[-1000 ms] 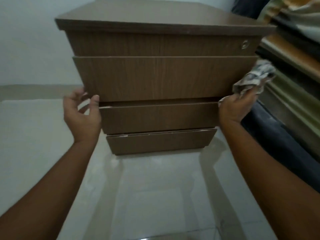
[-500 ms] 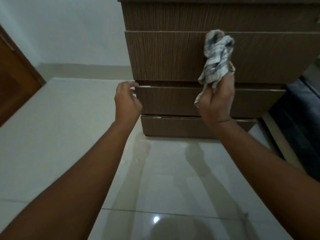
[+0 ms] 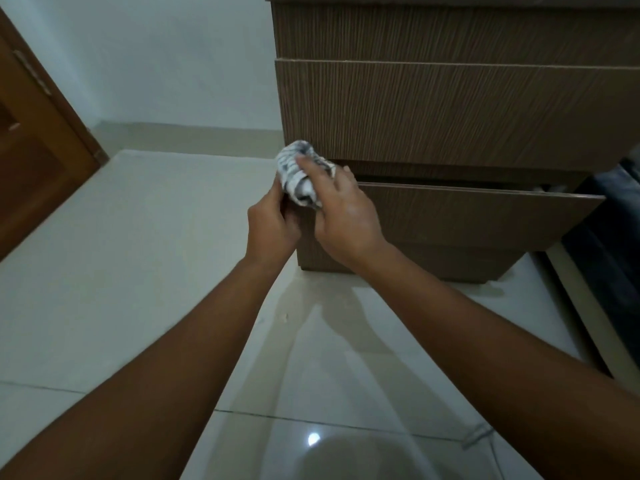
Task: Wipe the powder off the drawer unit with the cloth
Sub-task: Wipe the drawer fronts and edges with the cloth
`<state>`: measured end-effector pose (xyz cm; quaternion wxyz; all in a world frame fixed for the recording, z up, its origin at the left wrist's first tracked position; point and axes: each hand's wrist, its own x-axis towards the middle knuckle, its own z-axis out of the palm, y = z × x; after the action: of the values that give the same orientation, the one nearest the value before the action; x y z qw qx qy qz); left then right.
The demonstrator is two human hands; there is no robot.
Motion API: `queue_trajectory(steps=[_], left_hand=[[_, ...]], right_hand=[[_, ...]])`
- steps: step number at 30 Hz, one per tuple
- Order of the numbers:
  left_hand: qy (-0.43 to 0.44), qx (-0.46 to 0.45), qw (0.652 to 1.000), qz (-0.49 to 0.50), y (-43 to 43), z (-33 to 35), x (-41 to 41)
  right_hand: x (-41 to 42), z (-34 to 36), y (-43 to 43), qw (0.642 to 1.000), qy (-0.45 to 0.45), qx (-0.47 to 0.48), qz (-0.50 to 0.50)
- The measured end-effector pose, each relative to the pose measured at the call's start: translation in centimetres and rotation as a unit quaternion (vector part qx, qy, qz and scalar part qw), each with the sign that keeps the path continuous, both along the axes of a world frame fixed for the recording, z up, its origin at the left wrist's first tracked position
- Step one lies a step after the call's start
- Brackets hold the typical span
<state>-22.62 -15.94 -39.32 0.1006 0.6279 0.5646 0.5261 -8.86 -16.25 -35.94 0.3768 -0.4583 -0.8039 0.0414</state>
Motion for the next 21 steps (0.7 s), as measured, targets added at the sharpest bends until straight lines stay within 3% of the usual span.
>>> queue_trajectory(steps=[3, 6, 15, 21], left_hand=[[-0.03, -0.022, 0.999, 0.02, 0.3, -0.3, 0.0], [-0.03, -0.027, 0.998, 0.04, 0.5, -0.5, 0.3], [0.021, 0.03, 0.999, 0.012, 0.1, -0.2, 0.5], [0.007, 0.037, 0.999, 0.012, 0.0, -0.3, 1.0]], right_hand=[[-1.9, -0.1, 1.1, 0.992, -0.106, 0.038, -0.048], [-2.6, -0.5, 2.1, 0.983, -0.141, 0.066, -0.102], [2.3, -2.0, 2.5, 0.975, -0.144, 0.121, -0.121], [9.7, -2.9, 2.2, 0.965, -0.138, 0.14, -0.173]])
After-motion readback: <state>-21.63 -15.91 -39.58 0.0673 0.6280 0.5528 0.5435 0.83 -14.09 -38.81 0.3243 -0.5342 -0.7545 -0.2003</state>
